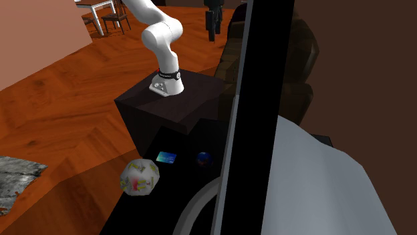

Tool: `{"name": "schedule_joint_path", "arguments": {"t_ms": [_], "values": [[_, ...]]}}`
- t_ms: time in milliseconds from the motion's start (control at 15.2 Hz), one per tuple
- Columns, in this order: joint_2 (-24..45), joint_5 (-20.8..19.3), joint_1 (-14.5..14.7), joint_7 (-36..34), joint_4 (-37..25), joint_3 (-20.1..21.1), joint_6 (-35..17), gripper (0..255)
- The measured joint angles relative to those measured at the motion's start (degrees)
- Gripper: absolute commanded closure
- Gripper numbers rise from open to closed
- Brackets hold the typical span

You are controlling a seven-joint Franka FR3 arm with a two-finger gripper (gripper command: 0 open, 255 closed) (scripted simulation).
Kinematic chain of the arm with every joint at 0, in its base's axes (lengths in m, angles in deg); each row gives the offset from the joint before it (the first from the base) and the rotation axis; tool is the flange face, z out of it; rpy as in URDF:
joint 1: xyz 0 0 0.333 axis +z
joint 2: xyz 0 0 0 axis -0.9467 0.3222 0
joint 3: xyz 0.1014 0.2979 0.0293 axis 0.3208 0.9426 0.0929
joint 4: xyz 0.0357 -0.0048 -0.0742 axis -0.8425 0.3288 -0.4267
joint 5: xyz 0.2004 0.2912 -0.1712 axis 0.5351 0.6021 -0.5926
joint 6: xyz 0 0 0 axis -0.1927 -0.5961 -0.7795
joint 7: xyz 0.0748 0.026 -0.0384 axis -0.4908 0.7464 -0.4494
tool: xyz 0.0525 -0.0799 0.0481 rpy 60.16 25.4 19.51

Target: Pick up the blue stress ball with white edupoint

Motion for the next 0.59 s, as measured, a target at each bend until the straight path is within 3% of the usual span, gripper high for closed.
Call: {"name": "schedule_joint_path", "arguments": {"t_ms": [594], "values": [[5.28,-5.21,-2.29,14.71,8.29,-13.22,-15.13,0]]}}
